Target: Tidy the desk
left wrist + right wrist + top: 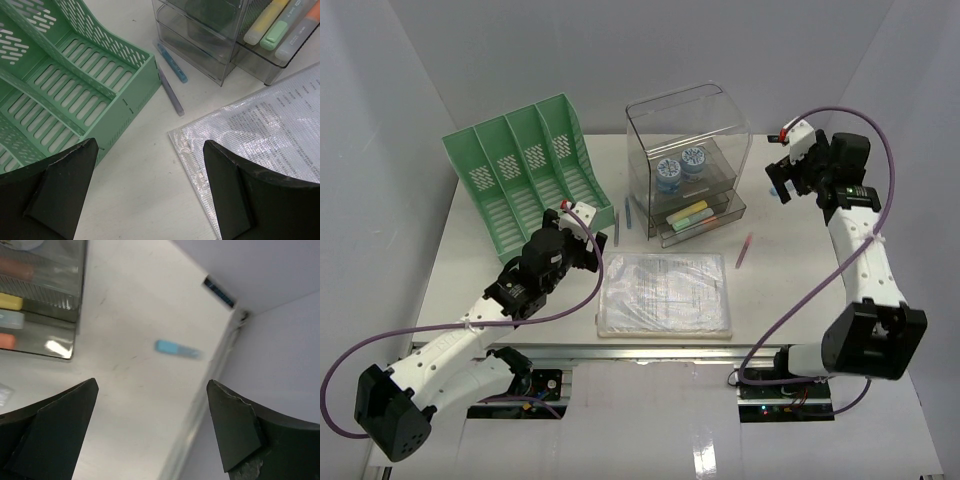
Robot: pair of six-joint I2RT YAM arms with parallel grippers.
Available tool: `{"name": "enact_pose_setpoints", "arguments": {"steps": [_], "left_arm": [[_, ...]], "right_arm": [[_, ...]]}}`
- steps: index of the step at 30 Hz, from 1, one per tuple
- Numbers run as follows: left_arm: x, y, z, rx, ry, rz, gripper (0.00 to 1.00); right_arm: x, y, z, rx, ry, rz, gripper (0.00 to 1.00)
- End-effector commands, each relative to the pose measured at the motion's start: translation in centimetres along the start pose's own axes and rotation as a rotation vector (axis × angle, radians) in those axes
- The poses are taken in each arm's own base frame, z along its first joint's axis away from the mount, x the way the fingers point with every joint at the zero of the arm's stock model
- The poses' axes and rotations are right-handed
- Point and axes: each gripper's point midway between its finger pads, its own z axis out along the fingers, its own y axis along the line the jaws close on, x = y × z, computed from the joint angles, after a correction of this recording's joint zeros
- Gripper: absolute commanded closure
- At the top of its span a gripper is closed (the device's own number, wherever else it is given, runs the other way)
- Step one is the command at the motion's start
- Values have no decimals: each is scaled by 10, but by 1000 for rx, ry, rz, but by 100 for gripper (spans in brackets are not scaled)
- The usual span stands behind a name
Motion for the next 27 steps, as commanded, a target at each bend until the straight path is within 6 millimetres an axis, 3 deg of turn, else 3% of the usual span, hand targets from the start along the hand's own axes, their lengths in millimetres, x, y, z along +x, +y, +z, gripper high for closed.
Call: {"name": "enact_pose_setpoints", "arguments": {"steps": [1, 7, 13, 20, 24, 27], "left_arm": [[-13, 3, -5, -2, -41, -17, 2], [-14, 3, -6, -2, -47, -17, 2], [-13, 0, -4, 14, -42, -13, 2], [-10, -1, -1, 17, -23, -4, 2], [-7, 0, 1, 14, -11, 1, 2], [-6, 1, 1, 10, -8, 2, 2]], "right_arm": [[52, 12, 50, -67, 147, 552, 10], [102, -40, 115, 264, 353, 944, 10], [121, -75, 169, 423, 409, 1046, 10], [150, -74, 203, 516, 435, 1111, 3], [162, -71, 212, 553, 448, 1138, 0], [174, -63, 216, 563, 476, 1153, 5]]}}
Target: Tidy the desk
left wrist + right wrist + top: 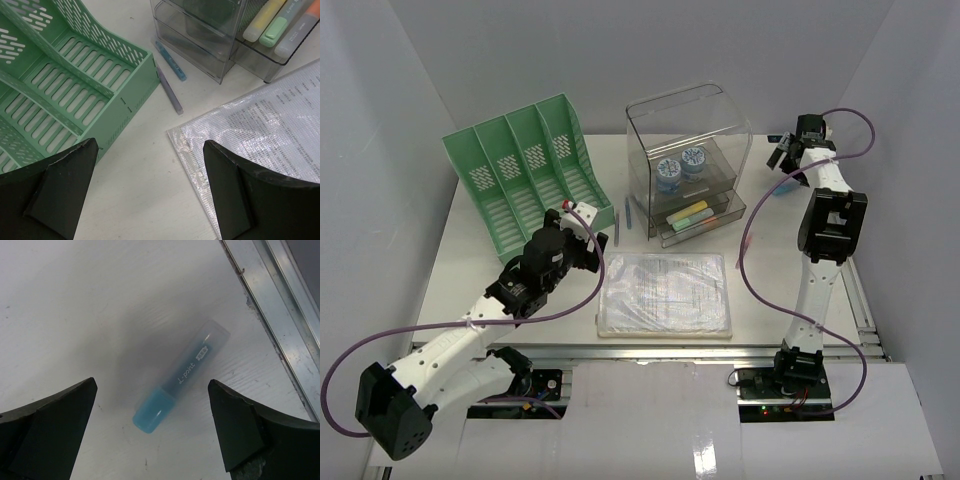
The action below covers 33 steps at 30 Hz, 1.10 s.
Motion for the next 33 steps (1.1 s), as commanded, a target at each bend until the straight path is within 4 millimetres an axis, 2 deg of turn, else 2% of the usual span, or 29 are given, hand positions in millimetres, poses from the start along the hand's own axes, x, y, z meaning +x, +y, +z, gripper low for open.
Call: {"name": "enact_pose_setpoints", "arguments": {"steps": [1, 3, 10, 23, 27, 33], "left_arm": [[-10, 3, -1, 1, -18, -2, 2], [-9, 3, 0, -1, -16, -2, 2], [-8, 4, 1, 0, -12, -1, 2], [-11, 3, -1, 5, -22, -5, 2], [-12, 3, -2, 8, -25, -5, 2], [-13, 4, -2, 5, -28, -8, 2]], "right_arm": [[-11, -3, 5, 44, -43, 82, 5], [-1, -4, 12, 49, -21, 84, 7], [-1, -5, 12, 78, -44, 46, 17], [26, -3, 0, 63, 21, -37, 21], [25, -5, -2, 72, 12, -36, 23], [25, -6, -1, 72, 13, -47, 38]]}}
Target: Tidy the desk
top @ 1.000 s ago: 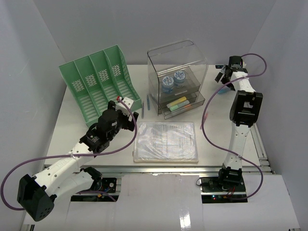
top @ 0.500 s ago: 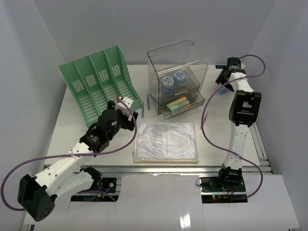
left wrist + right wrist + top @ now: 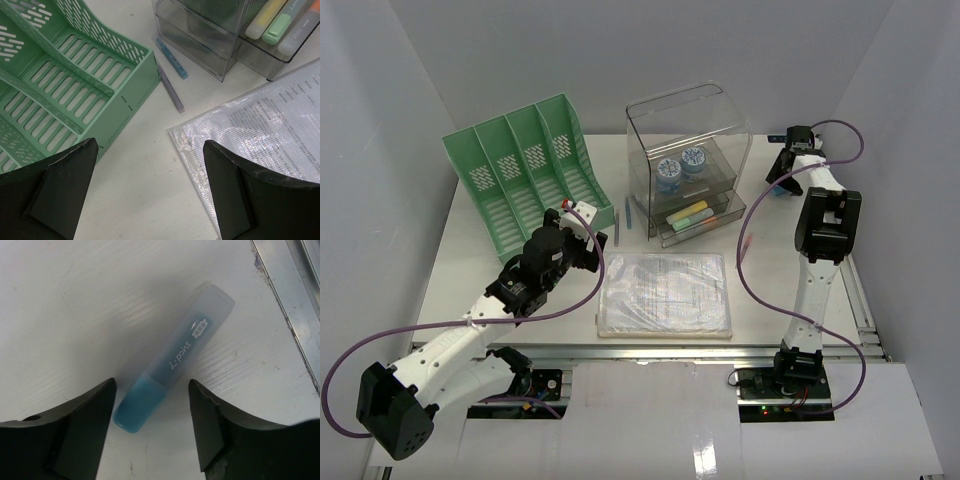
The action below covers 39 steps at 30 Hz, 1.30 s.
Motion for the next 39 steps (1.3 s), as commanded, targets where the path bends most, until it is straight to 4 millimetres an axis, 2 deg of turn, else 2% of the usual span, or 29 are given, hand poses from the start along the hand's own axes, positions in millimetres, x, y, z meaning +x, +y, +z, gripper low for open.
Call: {"name": "enact_pose_setpoints", "arguments": {"steps": [1, 3, 11, 13, 15, 18, 21, 24, 27, 28, 31, 34, 36, 39], "left_arm": [[-16, 2, -4, 2, -40, -8, 2], [-16, 2, -4, 2, -40, -8, 2], [-16, 4, -5, -7, -41, -9, 2], [-15, 5, -5, -10, -39, -9, 2], [-14, 5, -5, -11, -38, -8, 2], [-13, 5, -5, -10, -37, -8, 2], [-13, 5, -4, -10, -36, -9, 2], [-13, 5, -4, -10, -38, -10, 2], [-12, 6, -5, -14, -37, -12, 2], [-12, 6, -5, -15, -37, -13, 2], [-11, 6, -4, -19, -35, -12, 2], [-10, 6, -4, -20, -33, -11, 2], [-8, 7, -3, -25, -31, -10, 2], [-7, 9, -3, -36, -28, -7, 2]], "right_arm": [[-14, 2, -17, -12, -40, 2, 44], [-14, 2, -20, -20, -42, 0, 55], [0, 1, -30, -62, -14, -21, 79], [5, -1, -37, -95, -9, -34, 90], [8, 2, -46, -154, -12, -52, 92], [11, 2, -72, -246, -52, -149, 92], [10, 7, -110, -380, -136, -361, 92], [21, 12, -157, -543, -229, -627, 92], [39, 17, -230, -757, -403, -929, 92], [47, 17, -247, -803, -444, -1010, 92], [89, 25, -295, -1017, -541, -1329, 92], [118, 32, -322, -1108, -635, -1658, 92], [129, 48, -325, -1083, -654, -1825, 92], [128, 68, -314, -923, -677, -2074, 92]]}}
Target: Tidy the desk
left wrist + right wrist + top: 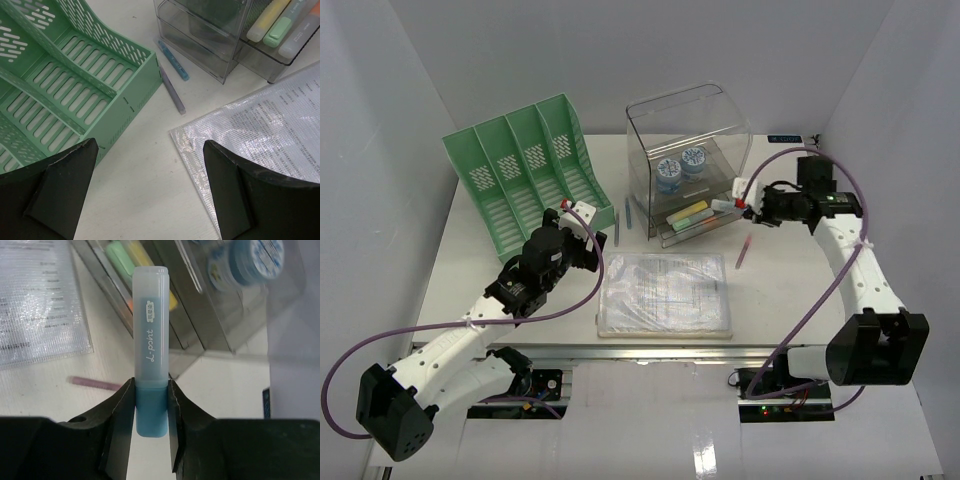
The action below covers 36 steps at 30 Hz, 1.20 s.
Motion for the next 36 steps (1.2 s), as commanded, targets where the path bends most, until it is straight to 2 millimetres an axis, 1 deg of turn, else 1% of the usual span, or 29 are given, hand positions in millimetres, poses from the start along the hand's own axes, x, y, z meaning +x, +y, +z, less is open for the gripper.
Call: {"name": "enact_pose_setpoints", "arguments": {"steps": [1, 3, 5, 7, 8, 10, 12, 15, 17, 19, 21, 23, 25, 27, 28, 29, 30, 31, 32, 35, 36], "left_arm": [[-4, 8, -2, -34, -18, -3, 2], [-3, 10, -2, -45, -18, -1, 2], [-3, 11, -3, -52, -21, -1, 2], [-3, 12, -3, -53, -23, -1, 2], [-3, 11, -3, -52, -22, -1, 2], [-2, 11, -2, -49, -20, 1, 2], [-3, 11, -2, -48, -22, 1, 2], [-3, 11, -2, -46, -22, 2, 2], [-3, 11, -2, -47, -22, 1, 2], [-4, 10, -3, -45, -24, 1, 2], [-5, 10, -3, -44, -26, 1, 2], [-5, 10, -3, -40, -29, -1, 2], [-6, 9, -4, -34, -31, -2, 2], [-7, 8, -4, -30, -33, -4, 2], [-7, 8, -4, -28, -34, -5, 2], [-8, 8, -4, -27, -35, -5, 2], [-8, 8, -5, -26, -36, -5, 2], [-9, 8, -5, -26, -38, -6, 2], [-9, 8, -5, -25, -41, -6, 2], [-10, 8, -6, -24, -43, -7, 2], [-11, 8, -6, -24, -45, -8, 2]], "right_arm": [[-15, 15, 37, -144, 105, -462, 92], [-25, 17, 52, -168, 112, -525, 92], [-30, 8, 66, -162, 154, -604, 92], [-37, 1, 80, -157, 168, -651, 92], [-41, -6, 85, -139, 179, -673, 92], [-39, -13, 99, -135, 204, -689, 92], [-37, -19, 107, -127, 235, -697, 91], [-35, -28, 120, -98, 262, -683, 76], [-29, -30, 128, -93, 280, -648, 60], [-27, -32, 129, -76, 293, -620, 42], [-30, -32, 124, -57, 290, -572, 38], [-40, -27, 116, -49, 243, -541, 37], [-53, -20, 105, -53, 185, -525, 38], [-57, -4, 92, -107, 156, -508, 47], [-59, 7, 86, -148, 135, -498, 52], [-60, 20, 82, -202, 110, -491, 62], [-60, 31, 77, -246, 85, -493, 78], [-57, 46, 73, -307, 62, -501, 89], [-50, 65, 71, -384, 40, -514, 92], [-25, 109, 73, -559, 29, -552, 92], [-15, 119, 76, -600, 36, -563, 92]]}}
